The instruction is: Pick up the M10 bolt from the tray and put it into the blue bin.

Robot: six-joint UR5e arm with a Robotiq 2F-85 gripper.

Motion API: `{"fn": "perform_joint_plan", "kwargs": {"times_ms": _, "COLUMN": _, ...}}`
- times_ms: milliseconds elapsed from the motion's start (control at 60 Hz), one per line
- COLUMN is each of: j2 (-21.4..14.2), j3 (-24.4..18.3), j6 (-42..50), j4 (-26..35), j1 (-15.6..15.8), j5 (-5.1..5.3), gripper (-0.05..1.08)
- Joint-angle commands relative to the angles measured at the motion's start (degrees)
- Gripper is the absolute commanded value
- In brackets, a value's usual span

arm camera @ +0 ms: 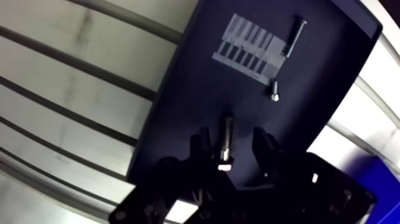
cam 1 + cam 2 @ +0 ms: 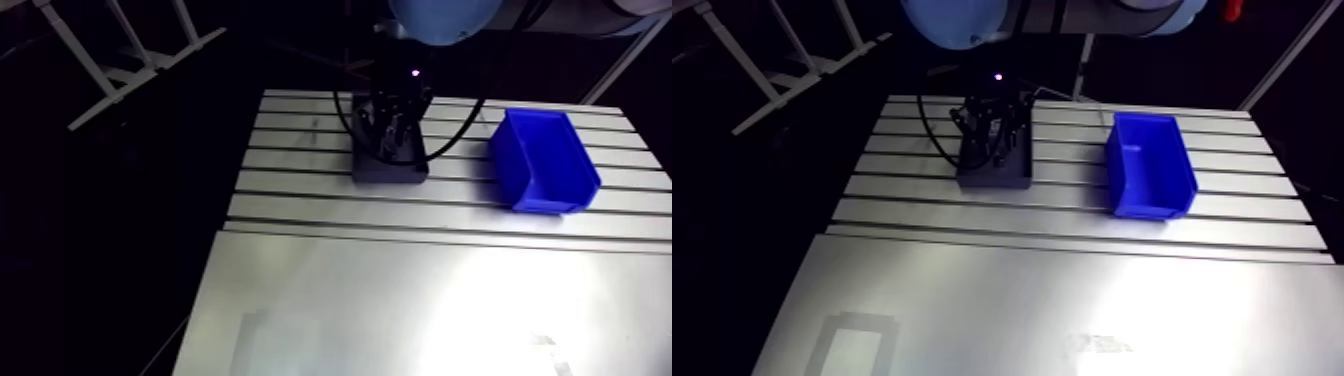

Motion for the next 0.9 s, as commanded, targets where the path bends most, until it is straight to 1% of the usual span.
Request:
{"fn": "perform_joint_plan", "kwargs": {"times_ms": 17, "j2": 0.18, "j3": 0.04, "j6": 0.78, "j4": -0.22, "j1": -0.02, "j5": 0.06, "gripper": 0.51}}
{"fn": "perform_joint_plan", "kwargs": {"times_ms": 150, "j2": 0.27, "j3": 0.04, "j6": 1.08, "j4": -0.22, "j1": -0.02, "j5": 0.06, "gripper": 0.54}}
{"fn": "perform_joint_plan", "kwargs": {"times_ms": 450, "j2": 0.27, "j3": 0.05, "j6": 1.09, "j4": -0.22, "j1": -0.02, "j5": 0.06, "gripper": 0.57}}
{"fn": "perform_joint_plan", "kwargs": {"times_ms": 533, "j2": 0.27, "j3": 0.13, "j6": 1.09, "j4": -0.22, "j1": -0.02, "j5": 0.06, "gripper": 0.61}}
{"fn": "perform_joint_plan", "kwargs": {"times_ms": 650, "j2": 0.27, "j3": 0.13, "j6": 1.09, "j4": -0.22, "j1": -0.02, "j5": 0.06, "gripper": 0.63}}
{"fn": "perform_joint_plan", "kwargs": {"times_ms": 717, "j2": 0.27, "j3": 0.3, "j6": 1.09, "j4": -0.22, "j1": -0.02, "j5": 0.06, "gripper": 0.66}}
{"fn": "perform_joint_plan", "kwargs": {"times_ms": 900, "j2": 0.27, "j3": 0.48, "j6": 1.09, "j4": -0.14, "j1": -0.02, "j5": 0.06, "gripper": 0.7}}
